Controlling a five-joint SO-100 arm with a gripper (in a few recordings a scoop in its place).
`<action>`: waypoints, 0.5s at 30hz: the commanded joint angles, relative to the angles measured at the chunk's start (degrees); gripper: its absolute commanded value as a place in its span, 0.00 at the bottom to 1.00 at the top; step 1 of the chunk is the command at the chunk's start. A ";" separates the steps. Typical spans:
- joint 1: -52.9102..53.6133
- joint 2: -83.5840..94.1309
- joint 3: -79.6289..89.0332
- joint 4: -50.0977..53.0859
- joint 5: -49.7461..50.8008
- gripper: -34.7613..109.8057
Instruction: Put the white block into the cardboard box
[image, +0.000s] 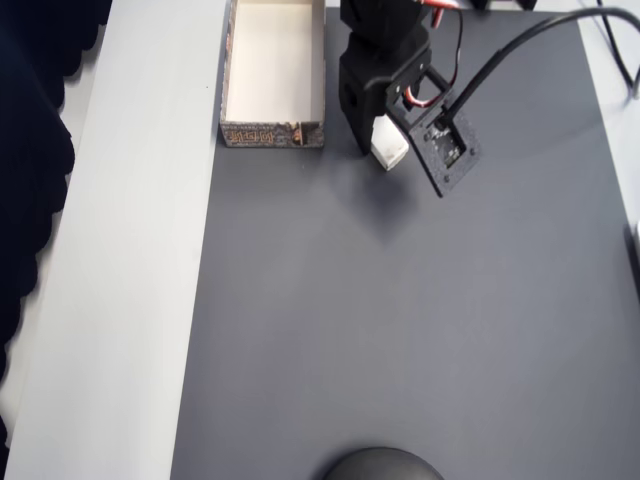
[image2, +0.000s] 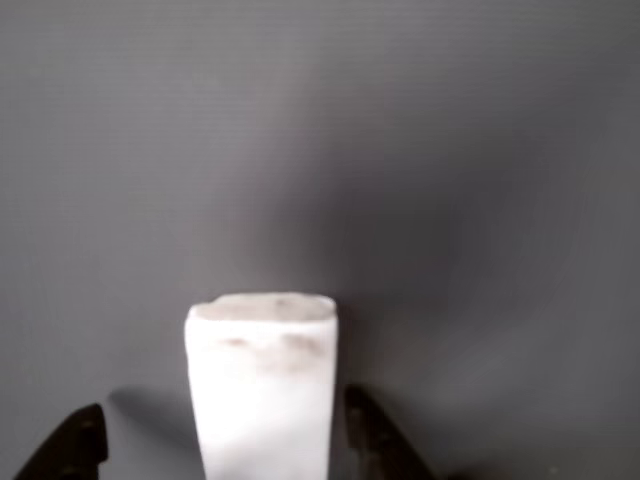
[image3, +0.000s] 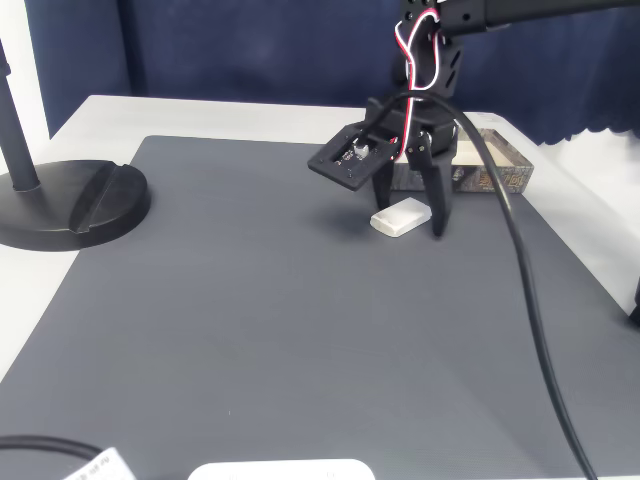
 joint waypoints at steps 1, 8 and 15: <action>-0.62 5.89 -0.09 -1.14 -0.97 0.47; -0.62 5.98 0.00 -1.49 -1.76 0.46; -0.70 5.89 0.09 -1.49 -2.46 0.43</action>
